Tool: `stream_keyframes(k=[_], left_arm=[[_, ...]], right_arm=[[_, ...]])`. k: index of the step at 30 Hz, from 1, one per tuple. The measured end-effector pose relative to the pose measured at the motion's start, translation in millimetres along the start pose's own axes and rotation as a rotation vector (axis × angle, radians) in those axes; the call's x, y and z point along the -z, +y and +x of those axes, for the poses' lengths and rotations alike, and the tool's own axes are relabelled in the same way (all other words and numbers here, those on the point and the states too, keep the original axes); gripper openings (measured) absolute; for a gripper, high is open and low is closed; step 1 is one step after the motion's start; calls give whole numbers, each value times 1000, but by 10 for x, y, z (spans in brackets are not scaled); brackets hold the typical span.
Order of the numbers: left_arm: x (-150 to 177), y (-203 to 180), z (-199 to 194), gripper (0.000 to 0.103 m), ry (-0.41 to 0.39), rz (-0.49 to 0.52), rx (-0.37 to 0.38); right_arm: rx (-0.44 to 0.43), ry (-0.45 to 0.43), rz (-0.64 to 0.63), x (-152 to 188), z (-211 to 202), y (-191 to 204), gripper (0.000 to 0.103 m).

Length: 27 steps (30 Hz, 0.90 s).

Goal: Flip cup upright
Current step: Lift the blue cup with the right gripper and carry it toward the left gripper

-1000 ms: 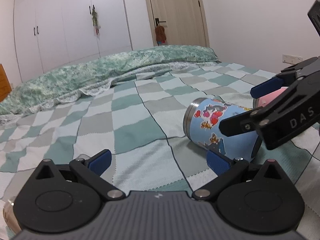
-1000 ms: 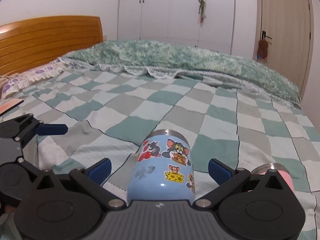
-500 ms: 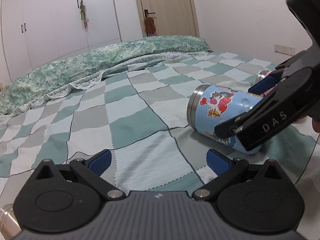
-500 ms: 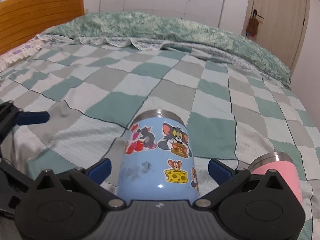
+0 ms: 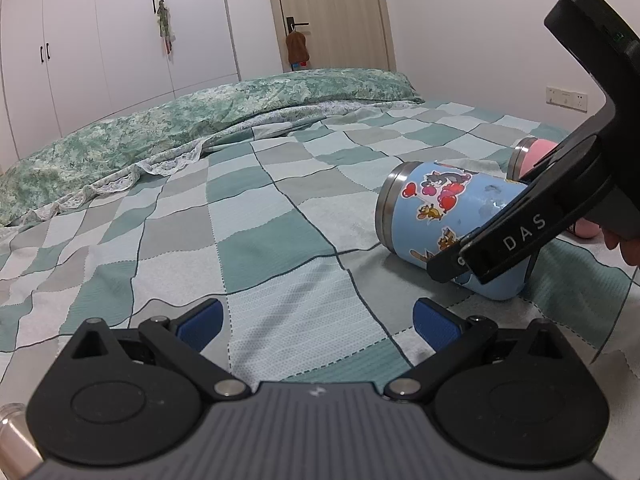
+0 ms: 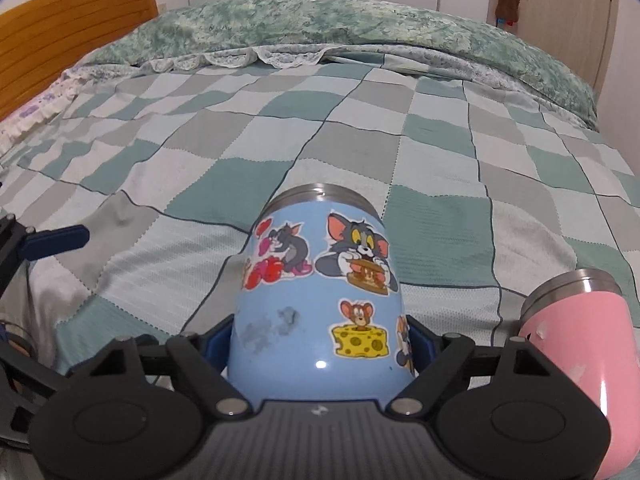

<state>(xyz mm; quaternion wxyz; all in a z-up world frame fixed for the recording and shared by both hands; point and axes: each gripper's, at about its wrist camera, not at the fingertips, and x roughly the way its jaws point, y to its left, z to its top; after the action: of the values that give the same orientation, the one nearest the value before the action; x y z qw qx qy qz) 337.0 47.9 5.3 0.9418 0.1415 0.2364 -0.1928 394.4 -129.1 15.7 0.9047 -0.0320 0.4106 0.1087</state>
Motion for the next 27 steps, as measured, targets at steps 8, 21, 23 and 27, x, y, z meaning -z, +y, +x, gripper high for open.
stream_keyframes(k=[8, 21, 23, 27], left_arm=[[-23, -44, -129, 103, -25, 14, -5], [46, -259, -979, 103, -57, -16, 4], [94, -325, -1150, 103, -55, -15, 3], [196, -429, -1457, 103, -54, -16, -3]], right_arm=[[-5, -30, 39, 23, -129, -5, 83], [-10, -113, 139, 405, -1043, 198, 83], [-12, -110, 162, 553, -1181, 241, 83], [0, -98, 195, 887, -1384, 323, 83]])
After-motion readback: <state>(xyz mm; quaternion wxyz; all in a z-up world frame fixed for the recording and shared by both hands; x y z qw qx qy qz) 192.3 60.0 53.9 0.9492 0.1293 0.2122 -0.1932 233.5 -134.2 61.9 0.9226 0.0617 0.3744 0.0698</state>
